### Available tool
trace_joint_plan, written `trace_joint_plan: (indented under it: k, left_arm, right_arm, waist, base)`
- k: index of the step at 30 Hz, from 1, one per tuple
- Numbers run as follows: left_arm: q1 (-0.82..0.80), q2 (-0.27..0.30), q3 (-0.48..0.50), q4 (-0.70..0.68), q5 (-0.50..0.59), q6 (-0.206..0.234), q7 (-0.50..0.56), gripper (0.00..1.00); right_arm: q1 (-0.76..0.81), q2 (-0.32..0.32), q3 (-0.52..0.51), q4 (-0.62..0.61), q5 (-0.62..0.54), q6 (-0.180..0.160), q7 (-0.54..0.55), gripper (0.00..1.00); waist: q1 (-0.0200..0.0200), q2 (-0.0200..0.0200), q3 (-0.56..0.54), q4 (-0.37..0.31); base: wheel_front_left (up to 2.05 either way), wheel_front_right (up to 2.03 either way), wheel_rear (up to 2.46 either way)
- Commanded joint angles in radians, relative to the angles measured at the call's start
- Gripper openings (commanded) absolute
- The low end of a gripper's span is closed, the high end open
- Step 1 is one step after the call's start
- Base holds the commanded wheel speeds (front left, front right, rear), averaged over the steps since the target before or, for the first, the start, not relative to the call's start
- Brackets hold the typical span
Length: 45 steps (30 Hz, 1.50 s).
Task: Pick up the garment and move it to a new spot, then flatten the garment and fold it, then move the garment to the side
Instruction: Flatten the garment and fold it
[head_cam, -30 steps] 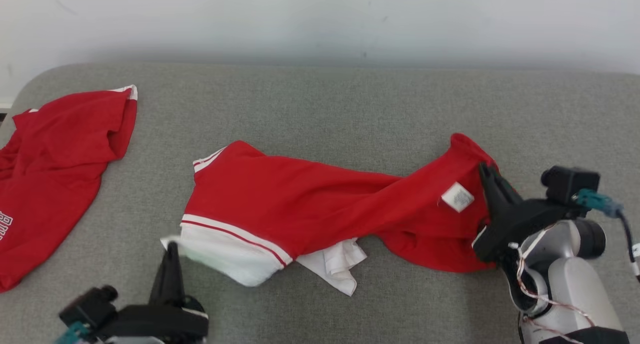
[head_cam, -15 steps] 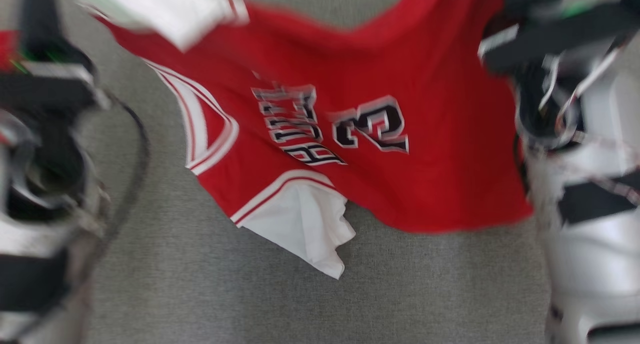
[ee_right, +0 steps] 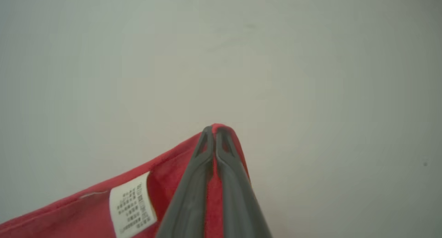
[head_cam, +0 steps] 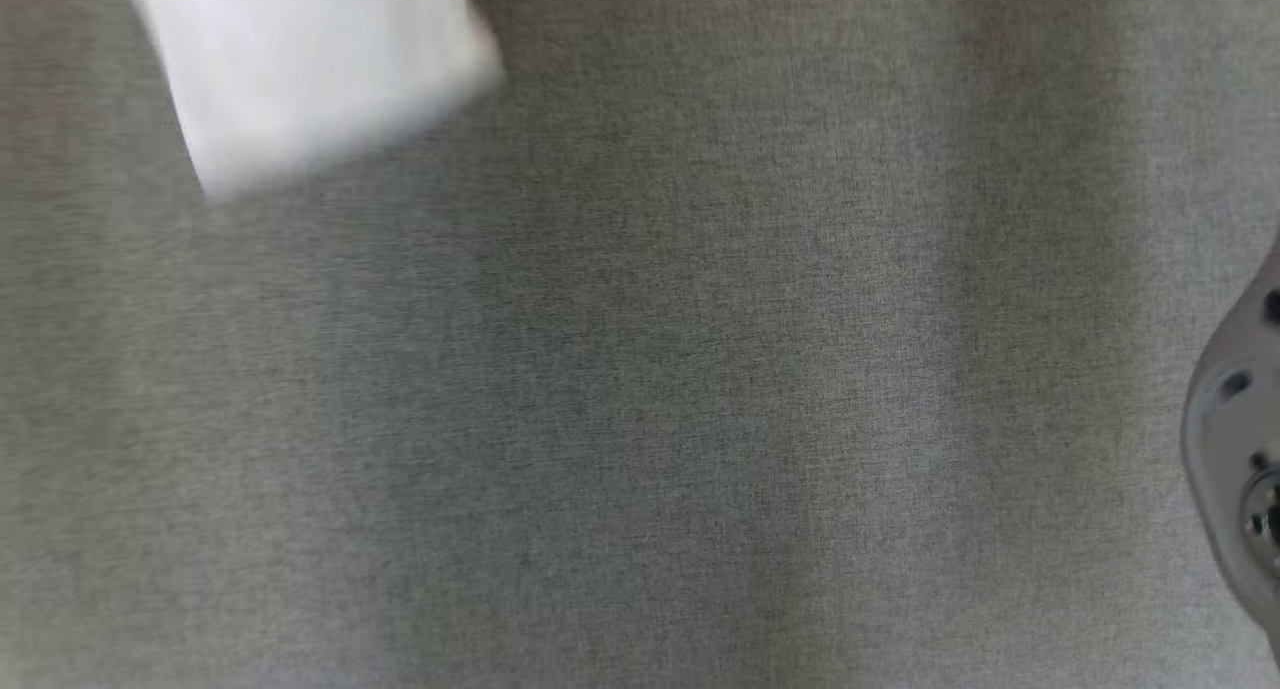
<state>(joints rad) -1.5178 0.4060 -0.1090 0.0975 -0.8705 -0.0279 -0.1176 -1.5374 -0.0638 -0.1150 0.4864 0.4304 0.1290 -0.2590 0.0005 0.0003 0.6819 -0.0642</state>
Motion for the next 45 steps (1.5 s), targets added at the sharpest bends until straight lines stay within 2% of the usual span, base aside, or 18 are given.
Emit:
trace_joint_plan:
  k: [1, 3, 5, 8, 12, 15, 21, 23, 26, 31, 37, 45]
  left_arm:
    - [-0.051, -0.021, 0.01, -0.011, -0.006, -0.029, -0.054, 0.0]
    - [-0.091, -0.037, 0.011, -0.029, -0.005, -0.057, -0.097, 0.0]
    - [-0.099, -0.047, 0.013, -0.037, 0.01, -0.073, -0.122, 0.0]
    - [-0.068, -0.053, 0.013, -0.034, 0.021, -0.083, -0.133, 0.0]
    - [0.11, -0.069, 0.025, 0.006, 0.056, -0.09, -0.145, 0.0]
    - [0.293, -0.107, 0.057, 0.017, 0.081, -0.082, -0.147, 0.0]
    - [0.705, -0.271, 0.173, -0.031, 0.126, -0.095, -0.148, 0.0]
    - [0.83, -0.306, 0.183, -0.037, 0.139, -0.1, -0.148, 0.0]
    - [0.998, -0.338, 0.189, -0.045, 0.137, -0.104, -0.148, 0.0]
    - [1.212, -0.355, 0.169, -0.039, 0.133, -0.102, -0.148, 0.0]
    - [1.367, -0.355, 0.157, -0.038, 0.062, -0.102, -0.148, 0.0]
    - [1.505, -0.355, 0.066, -0.015, 0.137, -0.095, -0.148, 0.0]
  right_arm:
    - [-0.043, 0.008, -0.051, -0.057, -0.03, 0.004, -0.006, 0.0]
    - [-0.058, 0.01, -0.089, -0.134, -0.074, 0.004, -0.006, 0.0]
    - [-0.042, 0.014, -0.086, -0.191, -0.12, 0.004, -0.004, 0.0]
    - [-0.004, 0.014, -0.073, -0.205, -0.143, 0.004, -0.004, 0.0]
    - [0.134, -0.009, -0.007, -0.098, -0.198, 0.004, -0.005, 0.0]
    - [0.237, -0.043, 0.039, -0.019, -0.205, 0.004, -0.006, 0.0]
    - [0.47, -0.082, 0.095, 0.051, -0.183, 0.004, -0.005, 0.0]
    - [0.556, -0.09, 0.128, 0.073, -0.161, 0.004, -0.005, 0.0]
    - [0.668, -0.113, 0.165, 0.091, -0.139, 0.004, 0.0, 0.0]
    - [0.827, -0.123, 0.197, 0.107, -0.138, 0.004, 0.037, 0.0]
    - [0.976, -0.08, 0.089, 0.109, -0.214, 0.002, 0.113, 0.0]
    - [1.186, -0.007, -0.051, -0.033, -0.347, 0.002, 0.31, 0.0]
  waist:
    - [-0.0005, -0.0003, 0.033, -0.025]
    - [-0.0005, -0.0003, 0.024, -0.017]
    - [-0.0005, -0.0003, 0.013, -0.011]
    - [-0.0005, -0.0003, 0.005, -0.006]
    - [-0.0005, -0.0003, -0.004, 0.006]
    - [-0.0005, -0.0003, -0.024, 0.014]
    - [-0.0005, -0.0003, -0.129, 0.032]
    - [-0.0005, -0.0003, -0.184, 0.038]
    - [-0.0005, -0.0003, -0.27, 0.043]
    - [-0.0005, -0.0003, -0.394, 0.043]
    - [-0.0005, -0.0003, -0.49, 0.052]
    - [-0.0005, -0.0003, -0.566, 0.079]
  base:
    - [0.0, 0.0, 0.0]
    - [0.0, 0.0, 0.0]
    - [0.0, 0.0, 0.0]
    - [0.0, 0.0, 0.0]
    - [0.0, 0.0, 0.0]
    - [0.0, 0.0, 0.0]
    - [0.0, 0.0, 0.0]
    - [0.0, 0.0, 0.0]
    - [0.0, 0.0, 0.0]
    - [0.0, 0.0, 0.0]
    - [0.0, 0.0, 0.0]
    - [0.0, 0.0, 0.0]
